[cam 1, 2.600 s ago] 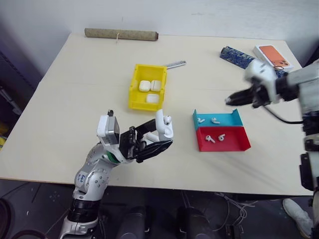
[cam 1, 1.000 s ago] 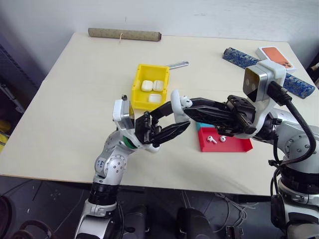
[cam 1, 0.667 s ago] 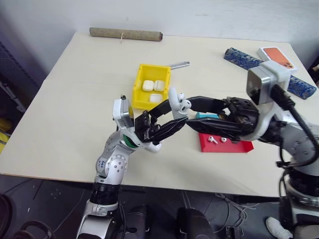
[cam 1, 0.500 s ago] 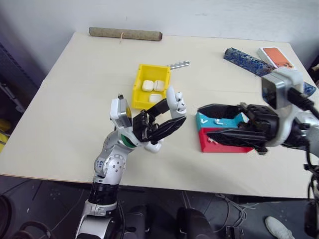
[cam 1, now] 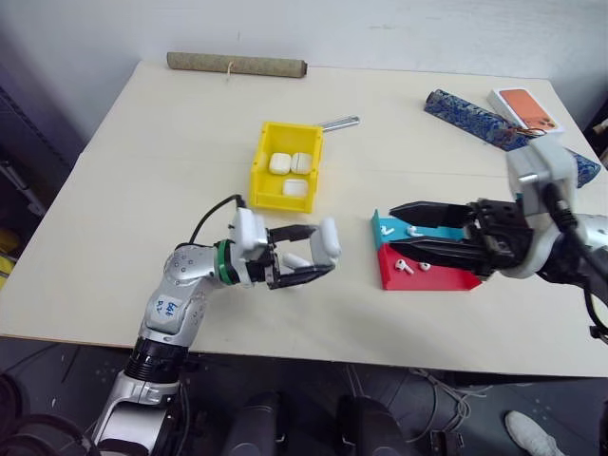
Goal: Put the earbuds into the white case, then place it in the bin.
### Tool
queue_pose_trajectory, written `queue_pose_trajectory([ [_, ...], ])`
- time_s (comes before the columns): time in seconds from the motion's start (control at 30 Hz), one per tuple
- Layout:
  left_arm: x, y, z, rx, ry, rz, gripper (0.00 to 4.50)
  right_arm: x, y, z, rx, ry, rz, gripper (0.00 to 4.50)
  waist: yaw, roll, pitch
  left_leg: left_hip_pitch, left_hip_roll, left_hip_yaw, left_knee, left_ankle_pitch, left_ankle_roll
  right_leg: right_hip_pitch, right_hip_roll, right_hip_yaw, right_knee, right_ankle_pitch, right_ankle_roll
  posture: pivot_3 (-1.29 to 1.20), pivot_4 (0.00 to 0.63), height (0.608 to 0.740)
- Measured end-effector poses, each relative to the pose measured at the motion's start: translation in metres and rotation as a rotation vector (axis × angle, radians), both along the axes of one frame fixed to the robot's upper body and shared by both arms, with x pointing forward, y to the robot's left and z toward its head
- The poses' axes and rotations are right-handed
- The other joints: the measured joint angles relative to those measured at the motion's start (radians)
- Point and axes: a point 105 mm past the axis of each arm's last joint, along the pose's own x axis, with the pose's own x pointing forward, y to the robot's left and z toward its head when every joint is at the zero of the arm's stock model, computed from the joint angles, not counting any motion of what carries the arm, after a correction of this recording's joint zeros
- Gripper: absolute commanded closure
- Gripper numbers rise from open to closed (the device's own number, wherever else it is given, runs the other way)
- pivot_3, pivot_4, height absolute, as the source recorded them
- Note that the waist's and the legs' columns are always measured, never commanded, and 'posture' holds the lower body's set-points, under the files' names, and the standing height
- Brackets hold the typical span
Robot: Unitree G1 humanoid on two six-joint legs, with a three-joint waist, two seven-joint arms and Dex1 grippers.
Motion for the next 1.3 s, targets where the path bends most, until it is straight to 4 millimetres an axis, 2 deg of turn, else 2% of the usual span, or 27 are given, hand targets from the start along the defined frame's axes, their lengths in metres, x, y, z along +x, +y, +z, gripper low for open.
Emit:
queue_pose_trajectory([
  [0.13,-0.001,-0.007,-0.006,0.053,-0.012,-0.007,1.73,0.006,0.027,-0.01,-0.064,-0.065,0.034,4.25,0.0,0.0,0.0,0.0,0.0,-0.001,0.0,0.0,-0.001,0.0,-0.001,0.0,0.0,0.0,0.0,0.0,0.15,0.74],
  [0.17,-0.001,-0.008,-0.006,0.054,-0.014,-0.005,1.73,0.009,0.033,-0.015,-0.088,-0.073,0.032,4.46,0.0,0.0,0.0,0.0,0.0,-0.001,0.0,0.0,-0.001,0.0,-0.001,0.0,0.0,0.0,0.0,0.0,0.15,0.74],
  [0.27,-0.002,-0.012,-0.006,0.041,-0.02,-0.012,1.73,0.016,0.043,-0.028,-0.146,-0.09,0.019,4.46,0.001,0.0,0.0,0.0,0.0,-0.001,0.0,0.0,-0.001,0.0,-0.001,-0.001,0.0,0.0,0.0,0.0,0.15,0.74],
  [0.47,-0.001,-0.013,-0.007,0.035,-0.027,0.004,1.73,0.023,0.038,-0.041,-0.237,-0.081,-0.03,4.46,-0.001,0.0,0.0,0.0,0.0,-0.001,0.0,0.0,-0.001,0.0,0.0,-0.001,0.001,0.0,0.0,0.0,0.15,0.74],
  [0.57,0.002,-0.009,-0.005,0.016,-0.03,0.029,1.73,0.02,0.026,-0.054,-0.28,-0.035,-0.038,4.46,0.002,0.0,0.0,0.0,0.0,-0.002,0.0,0.0,-0.001,0.001,-0.001,-0.001,0.0,0.0,0.0,0.0,0.15,0.74],
  [0.67,0.005,-0.002,-0.002,-0.011,-0.021,0.054,1.73,0.022,0.011,-0.057,-0.281,-0.011,-0.084,4.46,0.001,0.0,0.0,0.0,0.0,-0.001,0.0,0.0,-0.001,0.001,-0.001,-0.001,0.0,0.0,0.0,0.0,0.15,0.74],
  [0.8,0.008,0.009,0.006,-0.106,0.028,0.086,1.73,0.022,-0.011,-0.054,-0.158,-0.042,-0.171,4.46,0.002,0.0,0.0,0.0,0.0,-0.002,0.0,0.0,-0.001,0.001,-0.001,-0.001,0.0,0.0,0.0,0.0,0.15,0.74],
  [0.9,0.015,0.023,0.011,-0.165,0.08,0.171,1.73,0.02,-0.032,-0.049,0.002,-0.072,-0.291,3.89,0.003,0.0,0.0,0.0,0.0,-0.002,0.0,0.0,-0.001,0.001,0.0,-0.002,0.001,0.0,0.0,0.0,0.15,0.74],
  [1.0,0.033,0.054,0.019,-0.213,0.117,0.367,1.73,0.015,-0.059,-0.046,0.1,-0.173,-0.469,2.92,0.004,-0.001,0.0,0.0,0.0,-0.002,0.0,0.0,-0.001,0.001,0.0,-0.001,0.002,0.0,0.001,0.0,0.15,0.74],
  [1.07,0.042,0.065,0.027,-0.247,0.128,0.445,1.73,0.012,-0.073,-0.041,0.132,-0.281,-0.587,2.25,0.004,-0.001,0.0,0.001,0.0,-0.001,0.0,0.0,-0.001,0.001,0.001,-0.001,0.002,0.0,0.001,0.0,0.15,0.74],
  [1.2,0.072,0.074,0.045,-0.292,0.148,0.602,1.73,0.004,-0.092,-0.044,0.122,-0.412,-0.757,0.96,0.01,-0.001,0.0,0.002,-0.001,-0.001,0.0,0.001,-0.001,0.001,0.003,0.0,0.004,0.0,0.001,0.0,0.15,0.74],
  [1.3,0.098,0.066,0.057,-0.273,0.158,0.654,1.73,-0.001,-0.101,-0.049,0.12,-0.44,-0.815,0.01,0.016,-0.001,0.0,0.002,-0.002,0.0,0.0,0.002,-0.001,0.0,0.004,0.001,0.007,0.0,0.001,0.0,0.15,0.74],
])
